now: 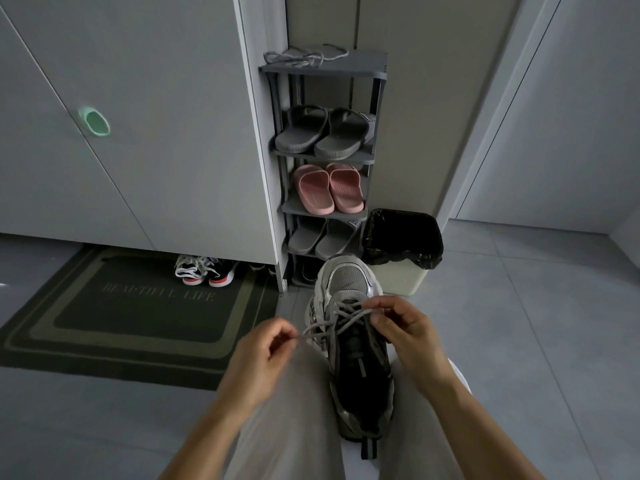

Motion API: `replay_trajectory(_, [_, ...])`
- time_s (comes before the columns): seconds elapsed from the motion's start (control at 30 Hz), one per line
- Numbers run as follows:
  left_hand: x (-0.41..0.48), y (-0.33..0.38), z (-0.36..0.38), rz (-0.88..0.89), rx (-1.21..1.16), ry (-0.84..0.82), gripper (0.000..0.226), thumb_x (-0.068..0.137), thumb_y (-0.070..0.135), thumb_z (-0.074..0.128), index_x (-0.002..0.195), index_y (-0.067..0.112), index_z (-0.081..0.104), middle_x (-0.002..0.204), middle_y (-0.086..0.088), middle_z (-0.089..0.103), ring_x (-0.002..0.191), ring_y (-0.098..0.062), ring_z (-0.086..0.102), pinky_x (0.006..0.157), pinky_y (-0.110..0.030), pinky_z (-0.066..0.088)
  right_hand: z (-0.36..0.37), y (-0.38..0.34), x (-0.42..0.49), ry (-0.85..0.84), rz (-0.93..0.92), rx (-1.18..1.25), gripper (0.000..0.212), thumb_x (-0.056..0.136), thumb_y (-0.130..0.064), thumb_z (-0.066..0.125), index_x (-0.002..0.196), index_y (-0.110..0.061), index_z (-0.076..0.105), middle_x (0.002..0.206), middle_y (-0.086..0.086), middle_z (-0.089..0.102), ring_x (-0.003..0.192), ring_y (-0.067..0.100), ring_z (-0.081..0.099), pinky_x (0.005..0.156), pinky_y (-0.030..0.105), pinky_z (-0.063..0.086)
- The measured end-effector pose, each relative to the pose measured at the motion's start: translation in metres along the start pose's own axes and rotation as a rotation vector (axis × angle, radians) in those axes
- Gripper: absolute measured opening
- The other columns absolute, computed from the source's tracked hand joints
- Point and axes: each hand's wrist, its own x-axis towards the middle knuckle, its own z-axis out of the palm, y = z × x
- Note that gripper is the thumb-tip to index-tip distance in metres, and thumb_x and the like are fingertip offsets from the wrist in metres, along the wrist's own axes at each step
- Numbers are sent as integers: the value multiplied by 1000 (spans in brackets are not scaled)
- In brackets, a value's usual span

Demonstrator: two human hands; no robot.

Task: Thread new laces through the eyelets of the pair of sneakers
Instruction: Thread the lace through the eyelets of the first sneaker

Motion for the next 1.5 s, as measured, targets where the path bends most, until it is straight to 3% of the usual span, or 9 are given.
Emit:
replay_trajectory(0.23, [-8,-11,-13,-148,128,-52,21,83,7,62,70,23,56,63,7,58,63,-1,56,55,-10,39,2,-3,-5,23,36,-66,17,85,2,56,88,-14,63,77,0,63,68,9,54,63,17,45])
replay_trajectory(0.47, [5,5,-23,-177,194,-225,6,84,13,62,78,15,61,65,5,57,56,-2,52,51,-12,38,8,-2,-11,47,70,-787,35,74,-27,69,92,-20,40,91,-9,42,79,13,48,67,23,37])
replay_trajectory(0.77, [5,3,-20,-164,300,-257,20,84,14,61,71,26,52,69,7,55,62,-4,51,54,-14,35,-6,-4,-13,97,100,-568,16,73,-11,66,78,-26,60,82,-2,65,73,9,59,58,11,43])
replay_trajectory(0.87, [7,14,3,-211,-4,-340,13,87,21,60,77,29,58,67,7,58,58,-1,51,56,-17,36,-7,0,-13,128,91,-479,9,75,-14,70,78,-21,64,80,2,68,73,15,64,68,25,54])
replay_trajectory(1.03, [26,42,33,-664,-860,6,19,86,17,60,68,13,58,46,6,52,33,-2,41,37,-12,29,-6,4,-18,119,79,-450,8,77,-20,70,82,-19,63,83,4,66,74,16,64,64,26,54])
replay_trajectory(1.17, [48,66,26,-399,-784,52,20,85,15,60,66,18,63,66,0,60,56,-7,53,48,-15,39,-4,1,-17,75,72,-343,13,84,-28,63,86,-15,62,77,1,64,67,13,59,54,13,46])
replay_trajectory(1.27, [55,92,15,-77,-557,-141,13,88,16,56,78,18,64,66,5,64,64,-4,59,66,-15,47,-1,-13,-7,60,34,-173,52,78,-57,45,80,-9,65,66,-6,61,62,4,53,55,11,40])
replay_trajectory(1.43, [51,100,12,125,-187,-428,14,87,20,60,75,27,62,67,-3,63,62,-6,55,67,-27,46,5,-37,15,-206,161,270,61,85,-49,35,89,5,63,74,14,65,70,23,61,63,31,51])
replay_trajectory(1.5, [47,89,8,130,-103,-447,21,85,20,62,69,32,59,62,8,59,60,-1,53,65,-21,43,3,-45,21,-201,205,436,43,83,-39,43,82,-1,62,70,9,63,64,21,57,56,31,49])
